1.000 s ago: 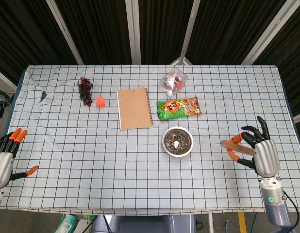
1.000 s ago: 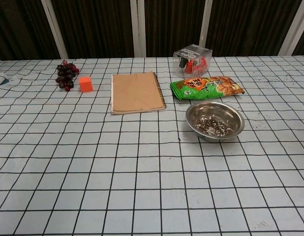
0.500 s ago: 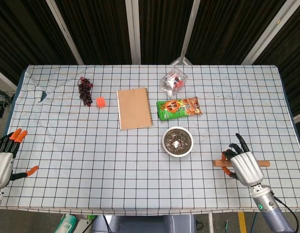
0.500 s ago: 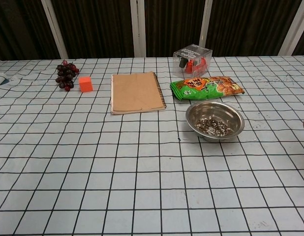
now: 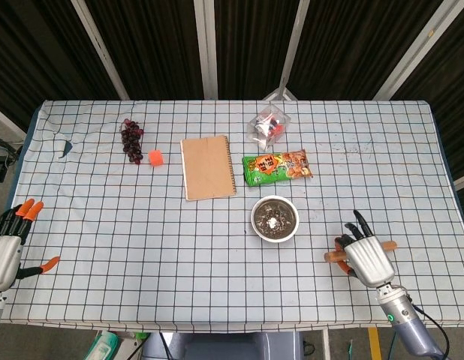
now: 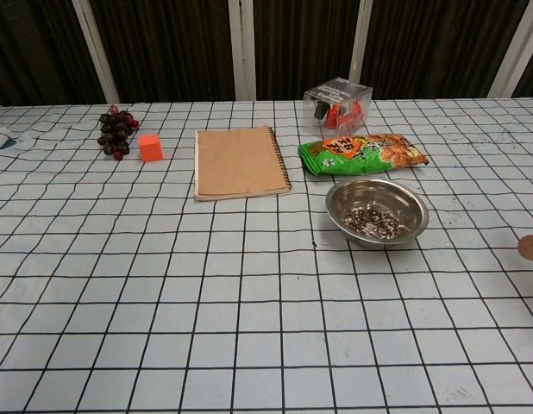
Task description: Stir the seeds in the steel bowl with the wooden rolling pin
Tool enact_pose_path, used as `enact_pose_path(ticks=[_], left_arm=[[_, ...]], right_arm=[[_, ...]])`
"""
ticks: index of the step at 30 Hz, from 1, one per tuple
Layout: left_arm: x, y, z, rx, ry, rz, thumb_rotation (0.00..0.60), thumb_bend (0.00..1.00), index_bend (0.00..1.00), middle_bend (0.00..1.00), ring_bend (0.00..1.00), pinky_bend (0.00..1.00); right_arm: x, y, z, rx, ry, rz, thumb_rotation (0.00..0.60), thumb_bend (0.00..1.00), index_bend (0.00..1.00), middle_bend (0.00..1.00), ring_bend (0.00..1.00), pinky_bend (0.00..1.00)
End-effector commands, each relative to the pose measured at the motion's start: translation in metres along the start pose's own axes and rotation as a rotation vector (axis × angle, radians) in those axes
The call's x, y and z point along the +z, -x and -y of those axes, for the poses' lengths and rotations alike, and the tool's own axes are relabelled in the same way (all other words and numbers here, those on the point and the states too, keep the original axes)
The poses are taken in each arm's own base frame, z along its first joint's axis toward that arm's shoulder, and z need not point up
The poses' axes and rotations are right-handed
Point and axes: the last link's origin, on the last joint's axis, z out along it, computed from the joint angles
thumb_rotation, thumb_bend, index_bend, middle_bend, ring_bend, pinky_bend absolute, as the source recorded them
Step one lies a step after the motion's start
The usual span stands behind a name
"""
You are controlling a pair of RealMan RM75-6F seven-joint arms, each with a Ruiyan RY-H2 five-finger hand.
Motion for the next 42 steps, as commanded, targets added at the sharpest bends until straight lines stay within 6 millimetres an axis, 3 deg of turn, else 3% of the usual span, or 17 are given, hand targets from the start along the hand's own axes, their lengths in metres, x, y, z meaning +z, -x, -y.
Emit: enact_pose_path(ticks=[1,18,26,36,42], left_arm=[[0.000,0.000,0.000,0.000,0.000,-0.001,0.600,0.02,0.00,0.00,0.00,0.00],[0.000,0.000,0.000,0.002,0.001,-0.001,0.600,0.02,0.00,0.00,0.00,0.00],[-0.001,-0.001,0.000,0.001,0.003,-0.003,0.600,0.02,0.00,0.00,0.00,0.00],[-0.002,-0.002,0.002,0.078,0.023,-0.023,0.600,0.02,0.00,0.00,0.00,0.00],[-0.001,-0.002,0.003,0.091,0.019,-0.026,0.600,0.02,0.00,0.00,0.00,0.00]], right_arm=[[-0.001,0.003,0.001,-0.013,0.025,0.024,0.600,0.58,0.56,0.54,0.19,0.00],[-0.003,-0.004,0.008,-0.048,0.058,-0.006,0.600,0.47,0.34,0.36,0.07,0.00],[-0.009,-0.015,0.000,-0.043,0.119,-0.019,0.600,0.43,0.25,0.27,0.00,0.00],[-0.028,-0.054,-0.034,-0.028,0.299,-0.113,0.600,0.43,0.04,0.01,0.00,0.00],[-0.051,-0.066,-0.050,0.096,0.387,-0.132,0.600,0.43,0.00,0.00,0.00,0.00]])
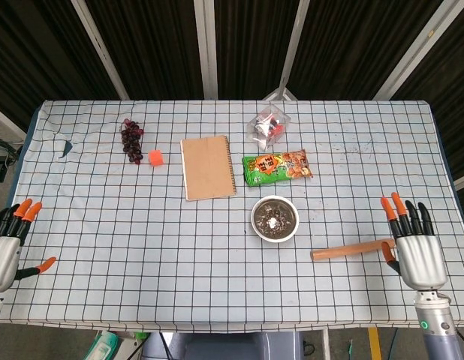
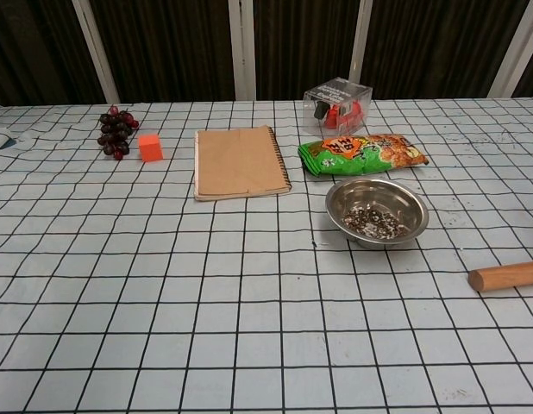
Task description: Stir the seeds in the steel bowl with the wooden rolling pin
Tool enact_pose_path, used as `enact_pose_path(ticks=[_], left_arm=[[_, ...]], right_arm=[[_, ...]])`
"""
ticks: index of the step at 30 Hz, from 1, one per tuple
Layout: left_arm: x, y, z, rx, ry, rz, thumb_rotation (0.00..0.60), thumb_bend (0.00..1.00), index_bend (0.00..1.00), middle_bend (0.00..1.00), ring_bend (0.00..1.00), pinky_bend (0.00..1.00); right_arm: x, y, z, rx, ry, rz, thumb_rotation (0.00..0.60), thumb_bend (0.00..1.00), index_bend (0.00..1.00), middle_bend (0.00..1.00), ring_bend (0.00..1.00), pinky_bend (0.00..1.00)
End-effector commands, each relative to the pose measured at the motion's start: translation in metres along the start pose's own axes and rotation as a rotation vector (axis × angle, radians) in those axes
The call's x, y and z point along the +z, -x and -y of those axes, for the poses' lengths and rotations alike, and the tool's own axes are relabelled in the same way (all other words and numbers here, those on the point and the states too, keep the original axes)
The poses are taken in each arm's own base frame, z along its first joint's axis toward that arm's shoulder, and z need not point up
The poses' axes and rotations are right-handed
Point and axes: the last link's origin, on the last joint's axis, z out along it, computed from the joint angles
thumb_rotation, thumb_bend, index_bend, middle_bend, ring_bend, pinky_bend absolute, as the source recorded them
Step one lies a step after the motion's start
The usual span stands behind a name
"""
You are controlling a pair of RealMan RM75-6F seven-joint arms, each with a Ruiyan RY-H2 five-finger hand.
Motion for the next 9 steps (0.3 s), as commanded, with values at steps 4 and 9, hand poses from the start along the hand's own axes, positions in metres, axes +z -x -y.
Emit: enact_pose_path(ticks=[4,9], left_arm=[[0.001,0.000,0.002,0.024,0.001,-0.001,0.600,0.02,0.00,0.00,0.00,0.00],[0.000,0.000,0.002,0.052,0.001,0.000,0.600,0.02,0.00,0.00,0.00,0.00]], right_arm=[[-0.028,-0.011,-0.026,0.085,0.115,0.037,0.600,0.36,0.00,0.00,0.00,0.00],[-0.026,-0.014,-0.027,0.093,0.113,0.037,0.600,0.34,0.00,0.00,0.00,0.00]])
